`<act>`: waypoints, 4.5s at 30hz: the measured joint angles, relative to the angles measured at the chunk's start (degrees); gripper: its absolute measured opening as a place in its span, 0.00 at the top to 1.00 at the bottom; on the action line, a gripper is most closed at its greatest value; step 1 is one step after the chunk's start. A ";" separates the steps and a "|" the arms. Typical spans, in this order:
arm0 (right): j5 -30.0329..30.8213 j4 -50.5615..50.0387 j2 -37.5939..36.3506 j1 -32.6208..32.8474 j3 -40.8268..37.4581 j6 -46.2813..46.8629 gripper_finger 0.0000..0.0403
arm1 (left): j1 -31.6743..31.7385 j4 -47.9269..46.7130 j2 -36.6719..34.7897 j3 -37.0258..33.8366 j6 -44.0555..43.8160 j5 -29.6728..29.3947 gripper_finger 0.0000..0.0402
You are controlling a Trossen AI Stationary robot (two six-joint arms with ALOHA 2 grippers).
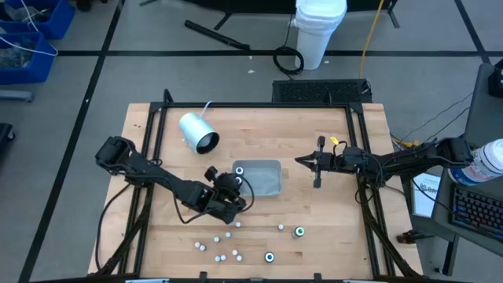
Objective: Pick & Place food coloring
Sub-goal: Put the big black food coloring bottle into the gray bin
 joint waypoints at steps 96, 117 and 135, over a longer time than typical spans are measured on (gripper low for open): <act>0.01 0.16 0.01 0.02 0.00 0.00 1.00 | -2.35 12.69 0.04 -8.69 4.31 -0.04 0.67; 0.01 0.17 0.00 0.01 0.02 -0.20 1.00 | -1.51 9.28 0.00 -8.67 0.44 0.39 0.66; 0.00 0.17 0.00 0.00 0.02 -0.20 1.00 | -1.57 14.54 0.02 -8.73 9.09 0.90 0.52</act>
